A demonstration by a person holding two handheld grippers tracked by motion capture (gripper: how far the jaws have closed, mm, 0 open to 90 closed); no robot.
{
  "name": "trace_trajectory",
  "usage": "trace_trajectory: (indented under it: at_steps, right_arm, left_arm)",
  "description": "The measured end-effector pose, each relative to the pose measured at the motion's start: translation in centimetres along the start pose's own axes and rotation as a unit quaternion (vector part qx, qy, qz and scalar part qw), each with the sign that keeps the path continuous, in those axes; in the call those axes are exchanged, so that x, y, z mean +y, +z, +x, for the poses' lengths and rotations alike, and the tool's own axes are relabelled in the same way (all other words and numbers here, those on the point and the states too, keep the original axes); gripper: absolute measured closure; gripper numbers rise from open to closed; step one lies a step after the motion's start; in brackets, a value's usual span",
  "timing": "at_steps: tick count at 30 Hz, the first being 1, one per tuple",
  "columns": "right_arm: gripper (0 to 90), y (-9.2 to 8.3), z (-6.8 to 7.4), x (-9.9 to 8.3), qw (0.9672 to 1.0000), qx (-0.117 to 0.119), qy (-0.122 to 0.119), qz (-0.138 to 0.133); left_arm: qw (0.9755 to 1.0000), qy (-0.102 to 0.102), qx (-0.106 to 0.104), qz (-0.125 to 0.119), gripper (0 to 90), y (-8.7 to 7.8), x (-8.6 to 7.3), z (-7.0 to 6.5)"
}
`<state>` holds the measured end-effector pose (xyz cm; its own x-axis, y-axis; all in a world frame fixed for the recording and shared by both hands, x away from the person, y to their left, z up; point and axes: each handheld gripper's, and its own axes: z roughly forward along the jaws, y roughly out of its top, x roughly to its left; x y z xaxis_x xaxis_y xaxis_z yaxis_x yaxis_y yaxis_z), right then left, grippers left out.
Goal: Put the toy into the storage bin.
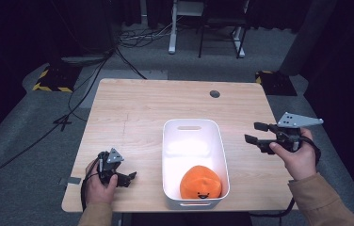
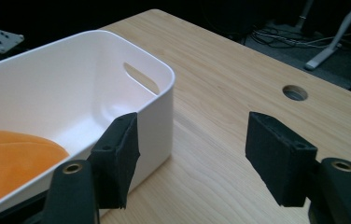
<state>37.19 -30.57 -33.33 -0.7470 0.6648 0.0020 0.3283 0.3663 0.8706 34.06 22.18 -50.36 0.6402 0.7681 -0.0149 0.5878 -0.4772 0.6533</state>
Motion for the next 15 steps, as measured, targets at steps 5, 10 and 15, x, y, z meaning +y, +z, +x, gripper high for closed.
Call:
trace_trajectory:
  at_steps: [5, 10, 15]
  right_arm:
    - [33.1, -0.6, -1.2, -0.9, 0.9995, -0.026, 0.013, 0.01]
    - [29.0, -0.6, -2.5, -2.0, 0.9979, -0.032, 0.04, 0.038]
    - [26.1, -0.4, -3.4, -3.1, 0.9959, -0.04, 0.054, 0.06]
  left_arm:
    - [1.0, -0.005, -0.002, 0.0, 0.1, 0.1, 0.0, 0.0]
    - [1.0, -0.005, 0.001, 0.0, 0.1, 0.1, 0.1, 0.0]
    - [1.0, -0.004, 0.0, 0.0, 0.1, 0.1, 0.1, 0.0]
